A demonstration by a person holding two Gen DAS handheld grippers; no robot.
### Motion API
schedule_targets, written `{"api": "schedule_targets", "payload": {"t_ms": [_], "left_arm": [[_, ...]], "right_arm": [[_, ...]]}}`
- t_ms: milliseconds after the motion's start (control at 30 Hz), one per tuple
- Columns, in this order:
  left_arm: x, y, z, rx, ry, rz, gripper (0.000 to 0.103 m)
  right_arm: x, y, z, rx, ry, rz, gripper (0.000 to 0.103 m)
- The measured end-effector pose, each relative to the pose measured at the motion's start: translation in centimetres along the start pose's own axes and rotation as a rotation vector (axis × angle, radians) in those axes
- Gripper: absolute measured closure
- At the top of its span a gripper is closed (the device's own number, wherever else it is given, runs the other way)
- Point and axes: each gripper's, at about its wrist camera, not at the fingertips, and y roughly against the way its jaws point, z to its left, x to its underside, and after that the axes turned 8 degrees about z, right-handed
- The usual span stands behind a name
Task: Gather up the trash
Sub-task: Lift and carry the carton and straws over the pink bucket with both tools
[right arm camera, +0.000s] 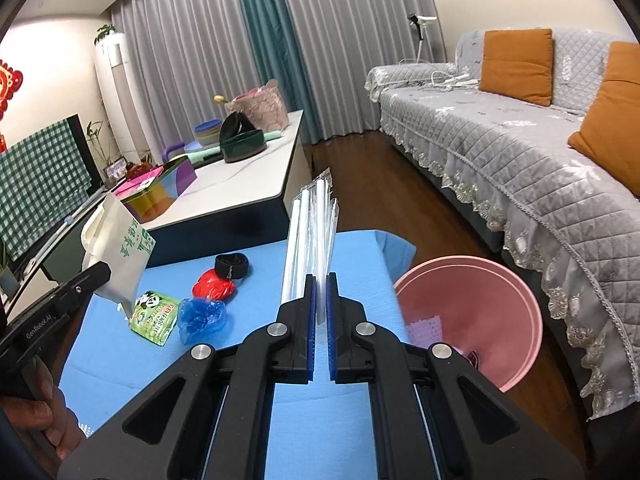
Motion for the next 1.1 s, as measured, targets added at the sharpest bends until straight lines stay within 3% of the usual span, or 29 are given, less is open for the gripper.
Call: {"api": "schedule_targets", "payload": {"t_ms": [1100], "left_arm": [[0.9, -4.5, -6.6, 0.071, -0.099, 0.061, 0.095]], "right_arm": [[1.3, 0.3, -6.5, 0.088, -0.079, -0.033, 0.098]]}}
